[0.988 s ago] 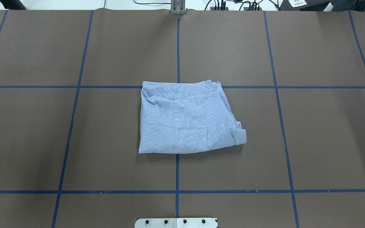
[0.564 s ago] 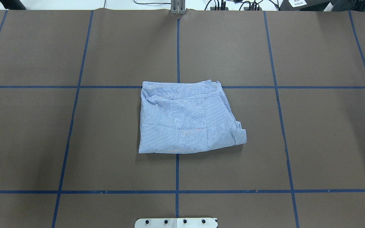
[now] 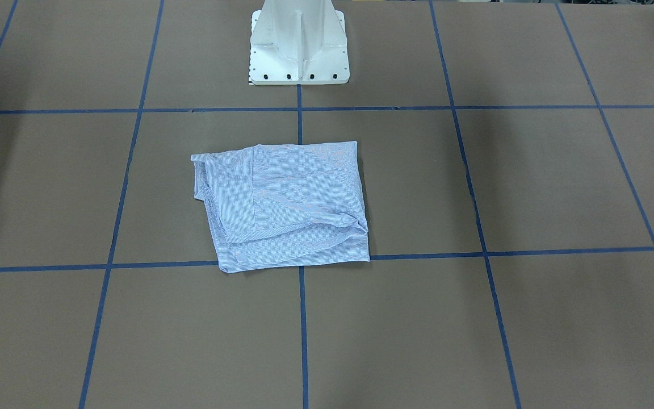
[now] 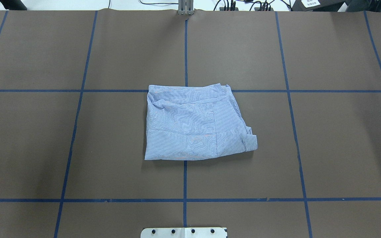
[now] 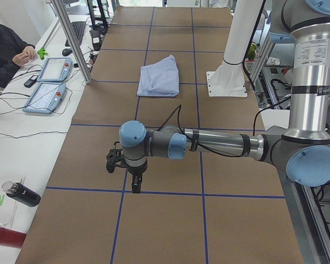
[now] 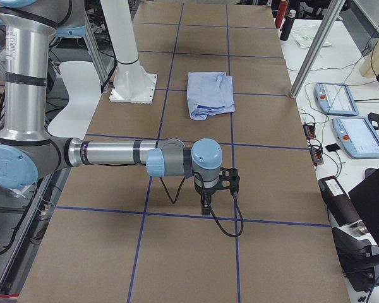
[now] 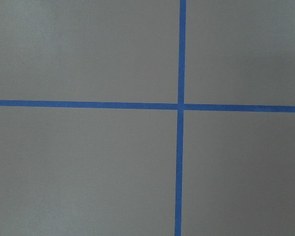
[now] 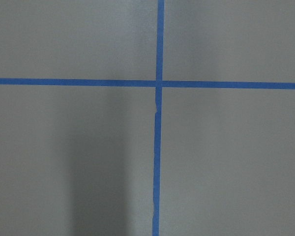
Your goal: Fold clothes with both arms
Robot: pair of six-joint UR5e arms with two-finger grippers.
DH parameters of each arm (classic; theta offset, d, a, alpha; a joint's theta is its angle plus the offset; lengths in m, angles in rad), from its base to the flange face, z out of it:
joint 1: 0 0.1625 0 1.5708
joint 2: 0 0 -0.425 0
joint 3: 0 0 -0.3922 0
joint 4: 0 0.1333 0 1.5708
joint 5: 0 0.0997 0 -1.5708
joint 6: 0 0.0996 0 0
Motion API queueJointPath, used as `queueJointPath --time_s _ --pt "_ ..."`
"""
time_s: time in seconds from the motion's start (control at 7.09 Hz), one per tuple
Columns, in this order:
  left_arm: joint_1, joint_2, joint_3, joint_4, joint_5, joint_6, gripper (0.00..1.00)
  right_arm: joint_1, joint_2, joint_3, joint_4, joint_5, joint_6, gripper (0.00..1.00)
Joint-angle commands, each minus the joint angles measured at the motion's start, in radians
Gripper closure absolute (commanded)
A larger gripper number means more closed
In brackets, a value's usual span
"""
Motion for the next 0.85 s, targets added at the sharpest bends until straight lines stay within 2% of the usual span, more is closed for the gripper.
queueJointPath --time_s 0.0,0.71 --pt "0.0 0.012 0.014 -0.006 0.003 0.003 0.0 -0.001 0.0 0.001 0.0 0.008 0.0 0.0" --pt "0.018 0.012 0.036 -0.004 0.003 -0.002 0.0 -0.001 0.0 0.003 0.0 0.009 0.0 0.0"
